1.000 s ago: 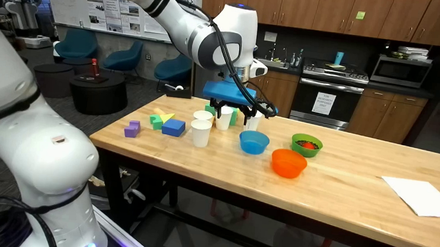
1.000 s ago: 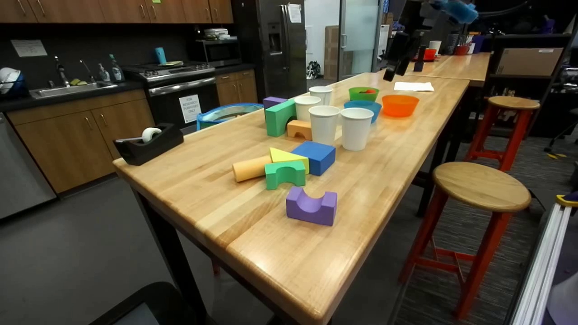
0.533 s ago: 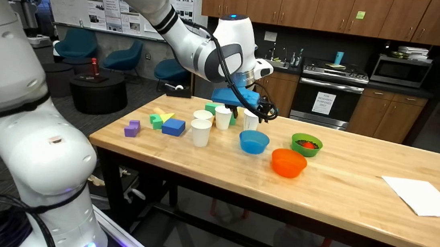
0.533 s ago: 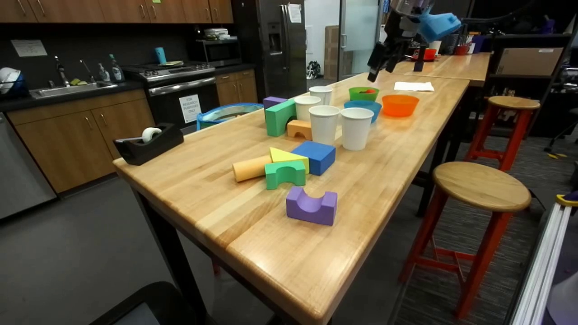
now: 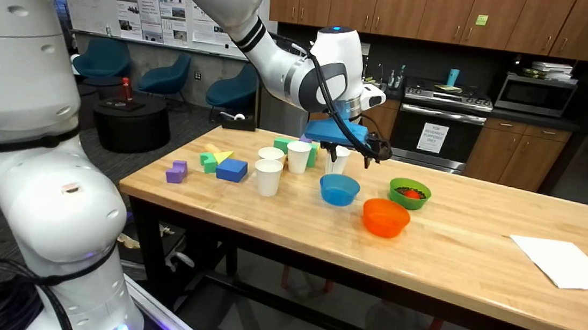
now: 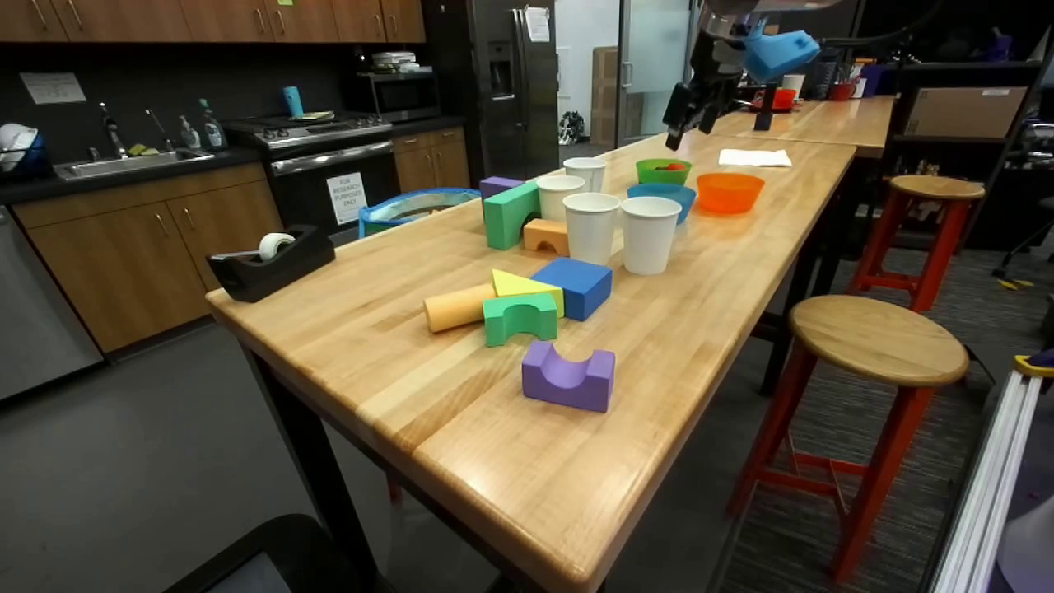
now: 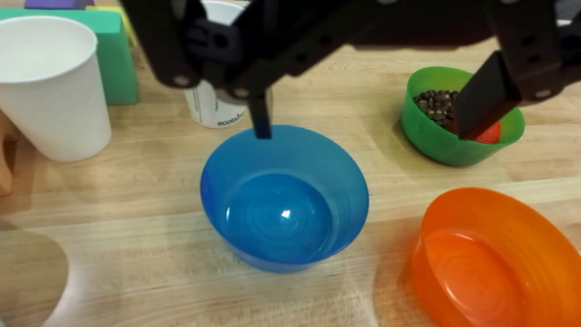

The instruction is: Stack the three bowls together.

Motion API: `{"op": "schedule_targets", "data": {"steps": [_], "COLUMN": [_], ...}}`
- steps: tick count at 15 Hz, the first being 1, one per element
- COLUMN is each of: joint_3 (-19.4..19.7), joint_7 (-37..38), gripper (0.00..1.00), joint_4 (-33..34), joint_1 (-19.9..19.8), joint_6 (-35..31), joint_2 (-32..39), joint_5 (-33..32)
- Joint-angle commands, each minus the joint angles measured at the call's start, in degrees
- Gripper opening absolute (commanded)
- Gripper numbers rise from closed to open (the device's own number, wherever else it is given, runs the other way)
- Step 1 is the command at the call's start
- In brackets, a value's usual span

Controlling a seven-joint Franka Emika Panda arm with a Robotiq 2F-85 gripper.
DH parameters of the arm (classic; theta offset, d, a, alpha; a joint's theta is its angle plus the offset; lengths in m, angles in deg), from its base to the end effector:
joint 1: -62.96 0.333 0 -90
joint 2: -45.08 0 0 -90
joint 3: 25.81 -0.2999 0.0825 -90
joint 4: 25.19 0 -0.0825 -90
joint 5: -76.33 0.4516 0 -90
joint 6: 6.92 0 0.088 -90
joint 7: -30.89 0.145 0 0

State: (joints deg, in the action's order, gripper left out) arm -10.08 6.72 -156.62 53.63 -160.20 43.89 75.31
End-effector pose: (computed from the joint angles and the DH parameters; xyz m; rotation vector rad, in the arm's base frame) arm 0.5546 -0.2588 0.3063 2.9214 -0.0034 0.5369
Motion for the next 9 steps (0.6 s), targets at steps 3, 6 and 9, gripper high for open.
{"op": "schedule_targets", "data": {"steps": [3, 6, 9], "joint_3": [-1.3, -1.6, -2.4], "joint_7": [-15.5, -16.2, -17.2], "gripper": [1.0, 1.0, 1.0], "joint_4": [8.1, 11.2, 13.6], "joint_1": [-2.1, -3.8, -6.0], "joint_6": [7.5, 8.6, 10.0], "joint_2": [6.2, 9.8, 12.9], "joint_5": [10.9, 9.8, 10.5]}}
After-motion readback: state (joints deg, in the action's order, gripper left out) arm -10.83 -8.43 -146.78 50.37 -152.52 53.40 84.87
